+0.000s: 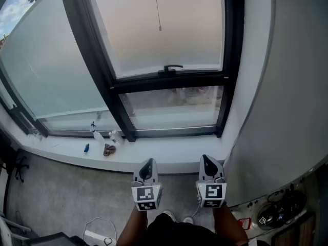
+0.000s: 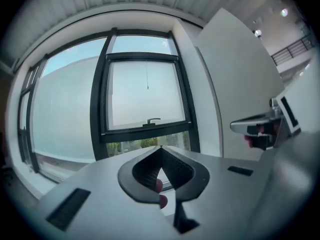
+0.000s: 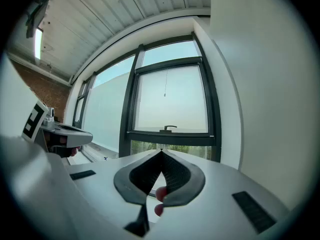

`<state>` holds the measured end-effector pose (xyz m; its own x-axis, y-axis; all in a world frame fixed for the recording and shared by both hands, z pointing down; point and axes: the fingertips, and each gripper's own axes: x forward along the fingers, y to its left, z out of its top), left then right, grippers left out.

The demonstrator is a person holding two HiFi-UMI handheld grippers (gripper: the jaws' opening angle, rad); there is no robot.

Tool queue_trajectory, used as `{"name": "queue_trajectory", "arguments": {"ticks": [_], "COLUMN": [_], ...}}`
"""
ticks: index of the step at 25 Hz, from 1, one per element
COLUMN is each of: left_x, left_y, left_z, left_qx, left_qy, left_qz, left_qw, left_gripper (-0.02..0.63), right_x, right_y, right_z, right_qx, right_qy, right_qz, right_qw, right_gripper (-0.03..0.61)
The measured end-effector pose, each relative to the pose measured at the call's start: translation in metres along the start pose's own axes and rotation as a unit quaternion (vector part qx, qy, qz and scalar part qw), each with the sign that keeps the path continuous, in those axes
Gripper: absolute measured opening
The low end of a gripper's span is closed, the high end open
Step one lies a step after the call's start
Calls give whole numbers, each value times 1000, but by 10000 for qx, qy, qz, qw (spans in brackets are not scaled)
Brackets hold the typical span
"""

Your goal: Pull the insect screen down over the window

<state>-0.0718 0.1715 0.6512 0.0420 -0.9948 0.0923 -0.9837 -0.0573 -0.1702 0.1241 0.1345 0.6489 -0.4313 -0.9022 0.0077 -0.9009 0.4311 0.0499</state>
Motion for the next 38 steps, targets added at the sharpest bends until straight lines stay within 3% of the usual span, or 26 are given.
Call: {"name": "queue_trajectory", "arguments": {"ticks": [6,13,26,31,38], "left_x": [-11,-13,-5,10,41], "left_y": [14,23,15,18,27], "left_z": [-16,-8,4,-2,-15], "left_qx": [-239,-551,-712,-972,-1014], "left_qy": [128,35,-214,-221,-115], "left_qz": [-11,1,-158,-232,-205], "left_qw": [9996,9985,9971,9947,9946], "left_gripper": [3,3,3,3,3], "right_x": [-4,1,7,22,51], "right_y": [13,22,15,14,14], "right_z": [-13,-11,-2,-4,-3], "right_qx": [-112,-190,-297,-546,-430], "right_qy": [145,137,199,240,288], "right_qz": [-1,62,92,176,258], "right_qw": [9998,9997,9993,9981,9983], "right_gripper": [3,3,3,3,3]}}
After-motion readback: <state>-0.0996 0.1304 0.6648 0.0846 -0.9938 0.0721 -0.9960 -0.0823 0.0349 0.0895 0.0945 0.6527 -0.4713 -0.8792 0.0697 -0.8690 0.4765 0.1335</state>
